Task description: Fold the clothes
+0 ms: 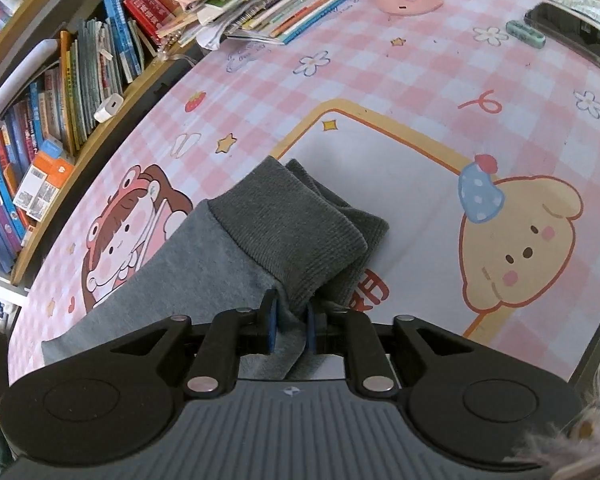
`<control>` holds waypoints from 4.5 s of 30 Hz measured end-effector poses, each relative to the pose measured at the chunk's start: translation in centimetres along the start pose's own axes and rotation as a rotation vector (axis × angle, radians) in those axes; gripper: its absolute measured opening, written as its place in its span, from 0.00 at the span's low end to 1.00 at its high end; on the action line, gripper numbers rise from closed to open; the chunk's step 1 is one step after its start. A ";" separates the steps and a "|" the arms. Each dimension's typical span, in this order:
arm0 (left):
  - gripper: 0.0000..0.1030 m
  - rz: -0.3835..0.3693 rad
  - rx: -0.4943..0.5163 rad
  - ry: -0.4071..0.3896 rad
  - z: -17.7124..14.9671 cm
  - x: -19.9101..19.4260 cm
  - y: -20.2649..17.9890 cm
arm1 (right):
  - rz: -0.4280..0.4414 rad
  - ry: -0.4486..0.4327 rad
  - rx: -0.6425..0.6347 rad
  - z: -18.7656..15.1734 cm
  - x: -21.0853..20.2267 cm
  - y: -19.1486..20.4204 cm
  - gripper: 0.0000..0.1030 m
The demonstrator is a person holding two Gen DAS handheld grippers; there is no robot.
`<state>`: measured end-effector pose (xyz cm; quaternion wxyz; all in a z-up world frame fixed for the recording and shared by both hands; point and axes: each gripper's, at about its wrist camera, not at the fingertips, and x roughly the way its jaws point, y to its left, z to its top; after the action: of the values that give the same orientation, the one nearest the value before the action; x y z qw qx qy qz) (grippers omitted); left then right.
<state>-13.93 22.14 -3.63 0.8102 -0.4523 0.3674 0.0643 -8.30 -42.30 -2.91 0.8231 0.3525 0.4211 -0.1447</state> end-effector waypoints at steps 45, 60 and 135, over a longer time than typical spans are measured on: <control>0.13 0.044 -0.142 -0.067 2.5 2.1 3.4 | 0.173 -0.087 -0.175 -2.6 -3.3 4.8 0.12; 0.18 0.022 -0.155 -0.050 2.2 2.4 4.3 | -0.029 -0.012 -0.127 -3.9 -0.3 3.4 0.22; 0.10 -0.288 0.135 -0.183 1.2 -0.4 -2.6 | 0.264 0.106 -1.409 -27.1 2.8 29.5 0.79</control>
<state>-12.37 21.63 -1.19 0.8696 -0.4371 0.2269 -0.0362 -6.82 -2.17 -2.40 0.8439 -0.2080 0.4078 0.2797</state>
